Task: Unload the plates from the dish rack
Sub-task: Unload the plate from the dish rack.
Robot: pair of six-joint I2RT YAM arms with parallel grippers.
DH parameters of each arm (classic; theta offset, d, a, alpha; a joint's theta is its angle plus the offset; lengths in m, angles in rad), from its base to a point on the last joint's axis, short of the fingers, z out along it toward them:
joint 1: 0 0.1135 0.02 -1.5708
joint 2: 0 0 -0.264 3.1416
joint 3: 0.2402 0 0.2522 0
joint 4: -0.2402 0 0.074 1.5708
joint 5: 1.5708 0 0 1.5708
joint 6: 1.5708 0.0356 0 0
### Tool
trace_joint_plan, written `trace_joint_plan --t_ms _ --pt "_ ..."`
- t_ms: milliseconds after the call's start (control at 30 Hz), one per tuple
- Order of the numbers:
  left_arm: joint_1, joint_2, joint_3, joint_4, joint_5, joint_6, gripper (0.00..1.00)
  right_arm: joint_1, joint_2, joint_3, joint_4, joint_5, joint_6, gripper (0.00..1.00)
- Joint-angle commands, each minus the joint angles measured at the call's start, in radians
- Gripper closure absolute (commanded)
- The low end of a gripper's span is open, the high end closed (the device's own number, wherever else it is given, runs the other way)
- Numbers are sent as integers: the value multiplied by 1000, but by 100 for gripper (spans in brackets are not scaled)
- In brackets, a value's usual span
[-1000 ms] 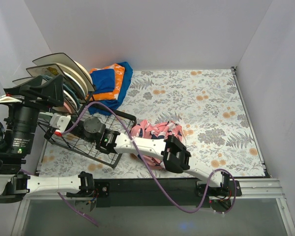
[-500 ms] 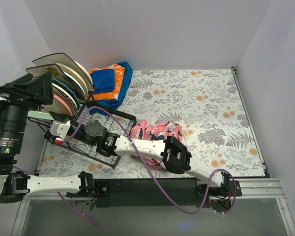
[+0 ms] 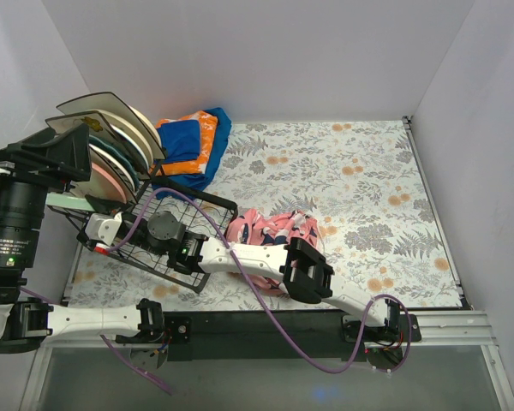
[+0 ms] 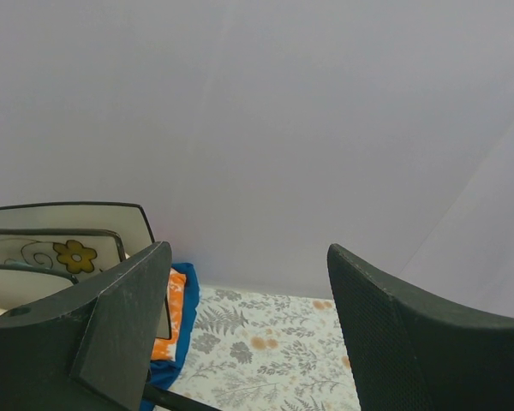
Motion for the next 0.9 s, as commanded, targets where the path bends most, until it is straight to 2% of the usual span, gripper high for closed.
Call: trace_joint_plan --t_ms 0,867 --pt "-2 12 15 -12 -11 19 28 18 -120 25 169 -15 16 99" --pt "-2 32 41 -3 -16 50 28 -28 -174 6 243 82 200 99"
